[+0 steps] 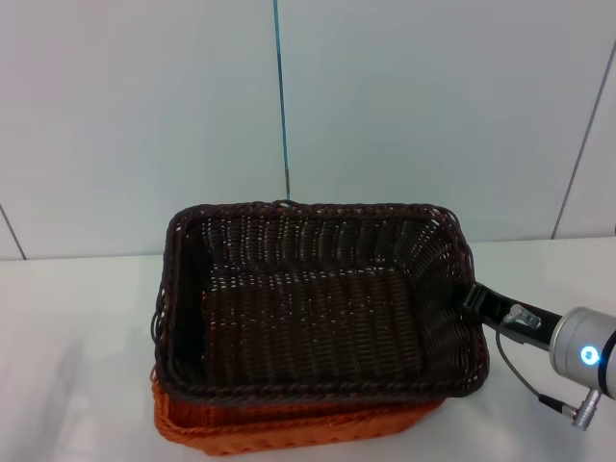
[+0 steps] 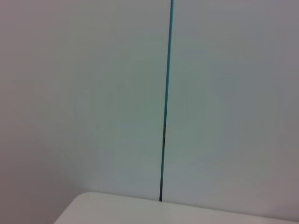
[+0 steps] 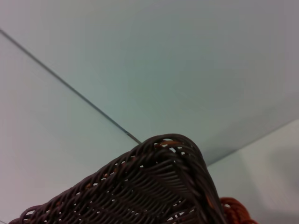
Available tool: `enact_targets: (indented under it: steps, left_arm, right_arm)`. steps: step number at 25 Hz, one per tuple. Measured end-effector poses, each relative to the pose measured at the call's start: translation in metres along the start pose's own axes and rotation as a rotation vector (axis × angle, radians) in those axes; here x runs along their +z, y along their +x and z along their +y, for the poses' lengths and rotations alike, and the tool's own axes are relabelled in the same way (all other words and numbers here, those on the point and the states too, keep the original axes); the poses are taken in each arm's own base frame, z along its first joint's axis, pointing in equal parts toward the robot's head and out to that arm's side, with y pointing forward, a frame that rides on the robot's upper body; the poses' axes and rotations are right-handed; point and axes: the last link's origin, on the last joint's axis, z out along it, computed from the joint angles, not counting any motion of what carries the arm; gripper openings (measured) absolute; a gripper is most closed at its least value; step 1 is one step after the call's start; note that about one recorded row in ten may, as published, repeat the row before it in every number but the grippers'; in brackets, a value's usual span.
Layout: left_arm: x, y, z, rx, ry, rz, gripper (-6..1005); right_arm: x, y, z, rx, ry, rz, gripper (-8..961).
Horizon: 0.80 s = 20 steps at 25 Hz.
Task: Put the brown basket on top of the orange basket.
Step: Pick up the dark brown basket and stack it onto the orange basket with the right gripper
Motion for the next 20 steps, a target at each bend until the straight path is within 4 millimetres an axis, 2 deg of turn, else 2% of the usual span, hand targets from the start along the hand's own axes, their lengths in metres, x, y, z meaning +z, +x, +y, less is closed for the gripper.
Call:
enact_targets:
  steps: [20]
  left_arm:
    - [-0.001,-0.001,0.001,-0.001,-0.003,-0.009,796]
  right_arm:
    - [0.014,0.014,0.003,0.037,-0.008,-0.037,144]
